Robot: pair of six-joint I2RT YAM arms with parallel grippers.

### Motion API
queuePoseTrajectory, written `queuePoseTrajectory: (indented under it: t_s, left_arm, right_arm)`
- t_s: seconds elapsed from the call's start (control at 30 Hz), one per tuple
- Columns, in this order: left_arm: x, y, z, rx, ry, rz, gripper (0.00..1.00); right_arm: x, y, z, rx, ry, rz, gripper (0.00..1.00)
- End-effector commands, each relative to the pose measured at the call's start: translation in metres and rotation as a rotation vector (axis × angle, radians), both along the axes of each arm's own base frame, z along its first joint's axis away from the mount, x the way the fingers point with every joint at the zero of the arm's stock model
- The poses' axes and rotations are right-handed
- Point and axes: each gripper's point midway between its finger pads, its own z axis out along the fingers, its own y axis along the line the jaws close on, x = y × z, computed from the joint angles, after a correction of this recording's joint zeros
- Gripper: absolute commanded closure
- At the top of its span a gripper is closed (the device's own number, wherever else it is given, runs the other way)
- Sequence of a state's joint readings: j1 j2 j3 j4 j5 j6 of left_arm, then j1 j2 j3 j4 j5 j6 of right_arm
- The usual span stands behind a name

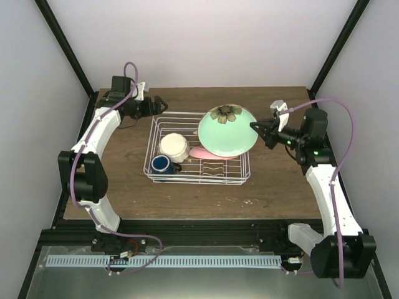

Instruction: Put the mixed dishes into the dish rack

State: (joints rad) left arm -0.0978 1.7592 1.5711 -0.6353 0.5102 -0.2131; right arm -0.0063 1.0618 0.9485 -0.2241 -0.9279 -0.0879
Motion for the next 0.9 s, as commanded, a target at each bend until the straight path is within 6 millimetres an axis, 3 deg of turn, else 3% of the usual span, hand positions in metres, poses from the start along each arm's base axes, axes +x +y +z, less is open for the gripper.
queuePoseTrajectory:
  t_s: [0.0,0.43,0.67,0.87]
  left_arm:
    - [-0.002,-0.001,0.011,-0.023,-0.033,-0.008,0.00]
    - [-0.010,-0.002,0.007,-0.035,-0.018,-0.010,0.00]
    - [-0.012,-0.003,0.006,-0.039,-0.014,-0.007,0.00]
    - [-0.012,-0.002,0.005,-0.040,-0.015,-0.002,0.00]
  right_arm:
    - [-0.031,0.014,0.032,0.018,-0.110,0.110,0.99]
    - [-0.065,0.025,0.008,0.002,-0.055,0.166,0.99]
    - [-0.063,0.028,-0.007,-0.030,-0.051,0.151,0.99]
    - [-0.047,0.026,-0.003,-0.072,-0.094,0.104,0.99]
